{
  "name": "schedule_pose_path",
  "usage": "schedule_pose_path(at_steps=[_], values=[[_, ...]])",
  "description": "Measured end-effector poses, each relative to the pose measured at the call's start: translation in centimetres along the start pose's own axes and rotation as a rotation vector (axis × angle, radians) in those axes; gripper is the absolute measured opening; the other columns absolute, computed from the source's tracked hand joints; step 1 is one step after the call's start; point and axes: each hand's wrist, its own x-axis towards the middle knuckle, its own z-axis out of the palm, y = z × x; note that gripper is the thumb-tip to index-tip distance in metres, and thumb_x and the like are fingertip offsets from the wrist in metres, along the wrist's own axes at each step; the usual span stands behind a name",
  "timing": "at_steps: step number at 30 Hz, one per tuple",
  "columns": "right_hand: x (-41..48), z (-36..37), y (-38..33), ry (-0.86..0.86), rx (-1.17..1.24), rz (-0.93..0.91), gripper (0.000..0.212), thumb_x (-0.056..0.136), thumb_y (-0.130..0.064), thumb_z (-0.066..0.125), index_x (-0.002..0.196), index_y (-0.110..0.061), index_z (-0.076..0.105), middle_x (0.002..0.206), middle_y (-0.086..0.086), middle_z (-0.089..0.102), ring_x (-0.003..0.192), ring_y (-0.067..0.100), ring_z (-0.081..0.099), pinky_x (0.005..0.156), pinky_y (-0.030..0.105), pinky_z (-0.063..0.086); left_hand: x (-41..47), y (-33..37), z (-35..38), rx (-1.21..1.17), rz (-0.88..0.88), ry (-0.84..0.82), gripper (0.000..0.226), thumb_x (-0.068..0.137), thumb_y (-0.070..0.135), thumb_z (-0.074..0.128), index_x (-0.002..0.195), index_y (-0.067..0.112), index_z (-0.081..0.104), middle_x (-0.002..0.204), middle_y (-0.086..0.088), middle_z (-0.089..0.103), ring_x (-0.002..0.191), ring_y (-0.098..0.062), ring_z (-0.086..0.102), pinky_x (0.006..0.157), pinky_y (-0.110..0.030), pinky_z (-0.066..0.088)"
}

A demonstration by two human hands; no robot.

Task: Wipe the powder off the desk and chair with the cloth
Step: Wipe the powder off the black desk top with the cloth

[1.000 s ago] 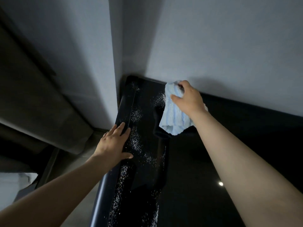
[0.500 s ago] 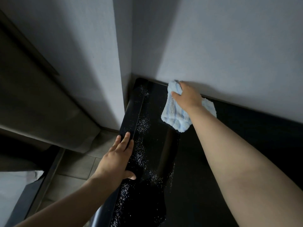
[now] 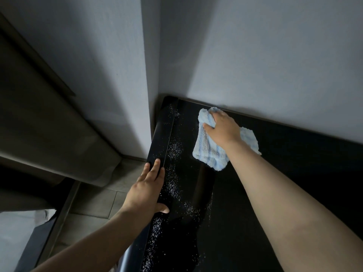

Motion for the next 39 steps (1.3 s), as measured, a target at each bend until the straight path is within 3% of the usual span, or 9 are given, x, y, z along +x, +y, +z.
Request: schedule_pose_path(at_steps=[10,22,28,39], values=[[-5.6,0.8,-1.1,-0.004,0.001,0.016,0.055,0.093,-0.044,0.052,0.142,-0.021,0.043,0.149,0.000,0.042,0.130,0.028,0.047,0.100,0.042,0.044,-0.3,0.3,-0.4,0.024,-0.003,-0.022,0.113,0.073,0.047,0.076,0.154,0.015,0.003,0.159,-0.001,-0.020,0.148,-0.025,-0.011,0.119,-0.036,0.021],[-12.6,1.7,-2.1,-0.005,-0.036,0.009,0.057,0.093,-0.046,0.052,0.142,-0.020,0.044,0.147,-0.001,0.044,0.127,0.025,0.047,0.098,0.037,0.042,-1.0,0.2,-0.6,0.043,0.019,-0.012,0.115,0.072,0.046,0.078,0.153,0.014,0.004,0.160,-0.004,-0.017,0.148,-0.026,-0.008,0.118,-0.040,0.021],[-15.4,2.3,-2.6,0.010,-0.051,0.021,0.057,0.092,-0.047,0.054,0.142,-0.020,0.046,0.144,-0.002,0.047,0.126,0.023,0.048,0.096,0.035,0.042,-3.2,-0.7,0.4,0.055,0.073,0.011,0.115,0.073,0.054,0.074,0.154,0.015,0.001,0.160,-0.006,-0.013,0.148,-0.027,-0.011,0.121,-0.038,0.011],[-19.1,2.8,-3.5,0.003,-0.035,0.044,0.055,0.092,-0.047,0.054,0.140,-0.021,0.048,0.142,-0.005,0.048,0.124,0.021,0.049,0.095,0.033,0.044,-8.4,-2.1,3.7,0.150,0.182,-0.078,0.112,0.077,0.057,0.066,0.153,0.013,-0.004,0.158,-0.007,-0.023,0.146,-0.026,-0.020,0.121,-0.035,0.011]])
